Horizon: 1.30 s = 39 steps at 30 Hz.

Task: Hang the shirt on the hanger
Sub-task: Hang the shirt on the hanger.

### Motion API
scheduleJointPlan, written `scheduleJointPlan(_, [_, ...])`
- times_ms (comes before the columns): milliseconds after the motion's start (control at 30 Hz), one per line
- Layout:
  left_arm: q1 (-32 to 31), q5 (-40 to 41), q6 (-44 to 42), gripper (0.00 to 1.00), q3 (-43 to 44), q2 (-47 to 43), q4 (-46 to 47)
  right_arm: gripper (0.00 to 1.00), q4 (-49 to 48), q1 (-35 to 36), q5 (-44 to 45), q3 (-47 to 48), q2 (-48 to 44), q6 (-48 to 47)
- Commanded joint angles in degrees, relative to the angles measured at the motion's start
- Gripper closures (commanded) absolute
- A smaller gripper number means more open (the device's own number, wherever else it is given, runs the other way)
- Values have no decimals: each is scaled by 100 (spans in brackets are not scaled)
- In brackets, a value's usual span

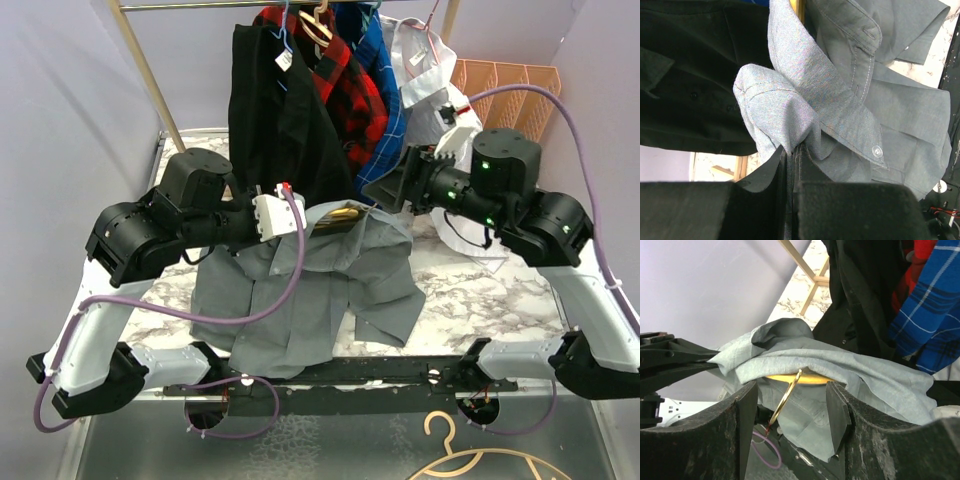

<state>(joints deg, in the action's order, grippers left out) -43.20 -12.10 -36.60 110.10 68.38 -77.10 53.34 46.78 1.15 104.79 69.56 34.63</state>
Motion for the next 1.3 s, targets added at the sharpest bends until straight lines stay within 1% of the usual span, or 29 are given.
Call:
scheduleJointPlan(0, [29,50,-39,100,-26,-198,363,44,-228,-2,-281,6,234,-102])
scheduleJointPlan(67, [27,50,-39,100,-31,-217,354,44,-252,-3,-256,35,287,-150])
scheduleJointPlan(100, [23,50,-43,100,-25,-233,347,46,-270,-3,-220,49,313,-174])
scheduleJointPlan(133, [22,50,-45,100,-32,-237,345,52,-306,-3,-215,45,327,-202])
scheduleJointPlan(233, [23,1,-79,100,-33,-262,316,79,-472,-5,-342,55,381,-506])
scheduleJointPlan(300, [29,-74,-109,100,-1,-251,262,95,-535,2,-519,162,422,-902])
scheduleJointPlan(333, [23,-97,-120,100,0,-250,247,99,-588,6,-629,177,415,-1159])
scheduleJointPlan(367, [22,-132,-145,100,-5,-247,229,99,-684,6,-836,153,366,-1468])
scheduleJointPlan(467, [23,-283,-161,100,-71,-246,183,99,-1132,6,-1563,-257,77,-2349])
scheduleJointPlan(667, [22,-447,-180,100,-228,-212,159,99,-851,2,-2758,-360,69,-3768])
scheduleJointPlan(767, [23,-475,-220,100,-268,-196,159,99,-1264,6,-3384,-686,-181,-4346])
scheduleJointPlan(867, [22,-523,-251,100,-279,-153,160,99,-1596,6,-4022,-857,-400,-4698])
scheduleJointPlan(967, [23,-677,-222,100,-216,-92,122,99,-1691,6,-4546,-726,-385,-4851])
scheduleJointPlan(1100, [28,-766,-214,100,-223,-38,100,99,-1465,6,-4964,-427,-180,-5158])
scheduleJointPlan(1167, [22,-787,-222,100,-250,-27,99,98,-1274,6,-5311,-320,-93,-5352])
scheduleJointPlan(1200, [24,-824,-208,100,-242,-8,87,87,-1170,8,-5472,-279,-53,-5437])
scheduleJointPlan(1267, [23,-894,-169,100,-178,27,50,53,-1029,15,-5537,-189,-5,-5549])
